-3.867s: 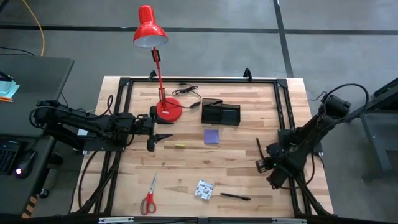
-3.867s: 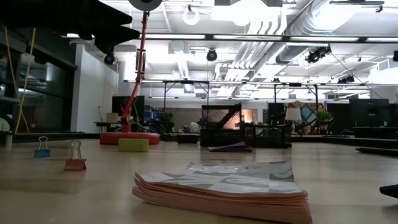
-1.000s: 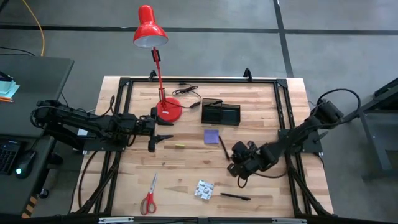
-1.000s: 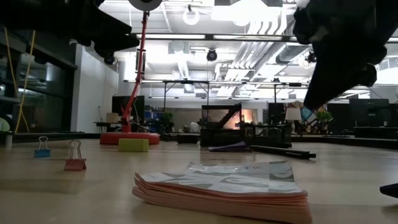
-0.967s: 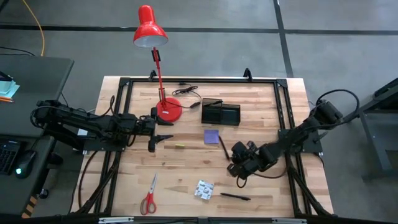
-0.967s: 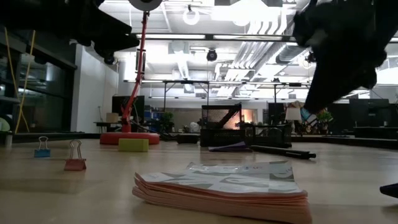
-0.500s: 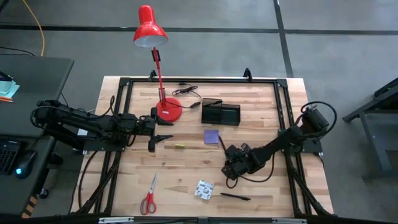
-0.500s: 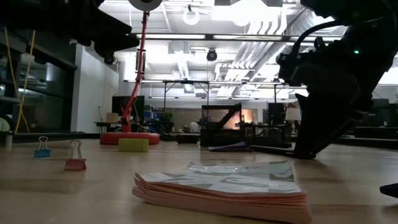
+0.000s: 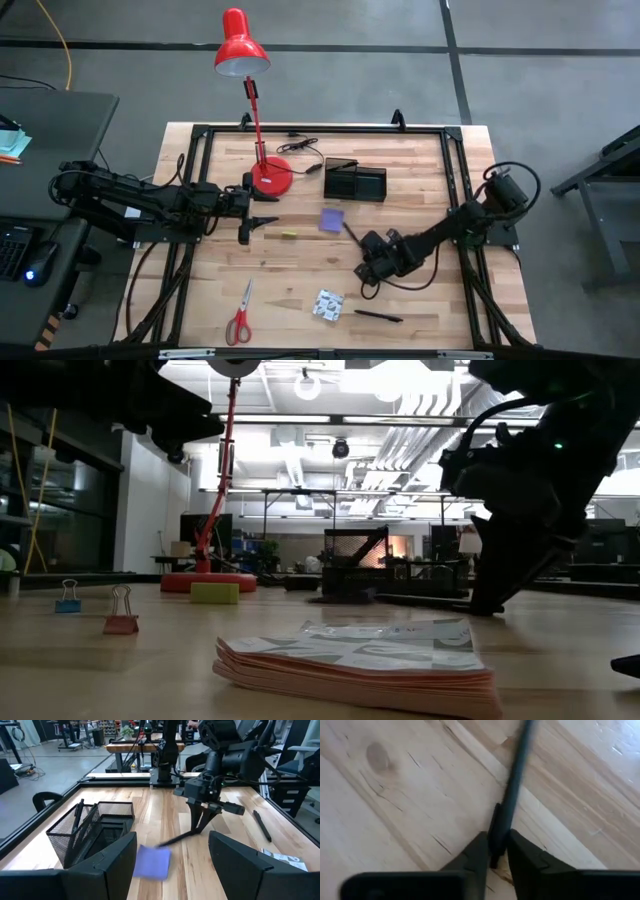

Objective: Pick and place office supplies into organizer
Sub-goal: Put the black pen into the black desk organizer

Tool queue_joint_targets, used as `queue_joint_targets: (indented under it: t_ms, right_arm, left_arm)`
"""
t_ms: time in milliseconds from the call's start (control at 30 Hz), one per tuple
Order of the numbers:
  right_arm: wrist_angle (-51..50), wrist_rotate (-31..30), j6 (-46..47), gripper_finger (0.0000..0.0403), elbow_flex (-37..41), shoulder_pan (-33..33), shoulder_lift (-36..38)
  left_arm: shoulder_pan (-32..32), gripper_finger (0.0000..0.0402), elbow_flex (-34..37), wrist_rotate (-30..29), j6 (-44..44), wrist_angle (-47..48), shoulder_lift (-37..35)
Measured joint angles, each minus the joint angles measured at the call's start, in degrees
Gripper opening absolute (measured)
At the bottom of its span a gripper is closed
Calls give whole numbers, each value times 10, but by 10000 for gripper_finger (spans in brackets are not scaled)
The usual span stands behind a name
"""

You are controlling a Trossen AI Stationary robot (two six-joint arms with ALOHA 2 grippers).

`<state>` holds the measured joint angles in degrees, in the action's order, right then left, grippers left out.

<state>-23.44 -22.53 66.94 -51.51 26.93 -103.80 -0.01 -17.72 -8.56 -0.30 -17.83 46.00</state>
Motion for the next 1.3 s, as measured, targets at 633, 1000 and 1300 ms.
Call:
queue_joint_targets:
  t_ms: [633, 1000, 1300]
  right_arm:
    - [-118, -26, -95, 2, -131, 1, -7]
    - [-235, -61, -89, 3, -163, -3, -6]
    - [-242, -55, -119, 3, -163, -24, -5]
  left_arm:
    - [0, 233, 0, 0, 0, 0, 0]
    - [0, 233, 0, 0, 0, 0, 0]
    - [0, 233, 0, 0, 0, -4, 0]
